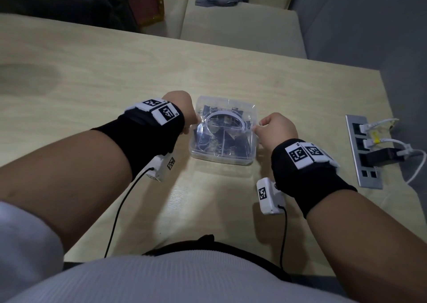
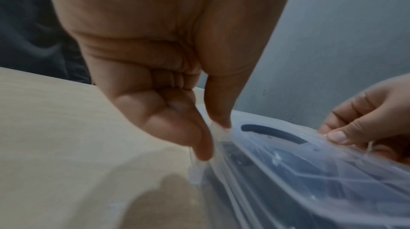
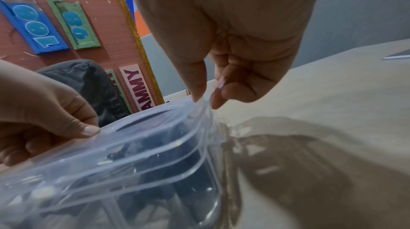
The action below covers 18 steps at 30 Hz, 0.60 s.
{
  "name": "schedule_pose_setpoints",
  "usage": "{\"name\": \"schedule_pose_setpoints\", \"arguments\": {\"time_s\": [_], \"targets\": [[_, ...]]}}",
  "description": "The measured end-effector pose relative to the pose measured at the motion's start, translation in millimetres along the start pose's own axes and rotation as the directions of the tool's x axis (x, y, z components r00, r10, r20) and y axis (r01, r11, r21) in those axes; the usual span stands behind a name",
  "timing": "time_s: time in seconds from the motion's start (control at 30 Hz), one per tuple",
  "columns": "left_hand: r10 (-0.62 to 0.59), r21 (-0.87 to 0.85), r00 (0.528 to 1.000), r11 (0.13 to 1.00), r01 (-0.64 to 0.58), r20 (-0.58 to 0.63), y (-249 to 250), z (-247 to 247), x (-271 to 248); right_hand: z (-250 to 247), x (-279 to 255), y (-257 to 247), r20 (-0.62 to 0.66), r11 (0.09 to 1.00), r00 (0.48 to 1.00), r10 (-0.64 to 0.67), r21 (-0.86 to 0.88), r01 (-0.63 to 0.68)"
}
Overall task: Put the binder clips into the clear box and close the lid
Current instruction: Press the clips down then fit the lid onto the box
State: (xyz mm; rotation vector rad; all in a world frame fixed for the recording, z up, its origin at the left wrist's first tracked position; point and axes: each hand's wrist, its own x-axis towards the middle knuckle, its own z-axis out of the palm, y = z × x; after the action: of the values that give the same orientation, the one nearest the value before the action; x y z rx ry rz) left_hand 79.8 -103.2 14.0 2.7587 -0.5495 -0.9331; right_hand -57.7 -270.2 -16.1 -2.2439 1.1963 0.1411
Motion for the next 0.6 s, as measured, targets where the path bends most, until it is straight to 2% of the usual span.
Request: {"name": "schedule_pose_setpoints", "arguments": {"time_s": [0.13,0.43,0.6], "targets": [[0.003,0.030,1.000,1.000,-0.002,-0.020,1,2,2,-1,1,-4,-0.003,0.996,1.000,-0.013,-0.085,0.013],[-0.006,0.016,1.000,1.000,0.007,-0.024,-1,4,5,2,1,-9,-0.014,0.987,1.000,0.000,-0.162,-0.002],[0.022,0.110,0.997,0.994,-0.013,-0.080,7,6,7,0,5,-15,-0.010,0.971,1.000,-0.018,-0.238,0.015]]}}
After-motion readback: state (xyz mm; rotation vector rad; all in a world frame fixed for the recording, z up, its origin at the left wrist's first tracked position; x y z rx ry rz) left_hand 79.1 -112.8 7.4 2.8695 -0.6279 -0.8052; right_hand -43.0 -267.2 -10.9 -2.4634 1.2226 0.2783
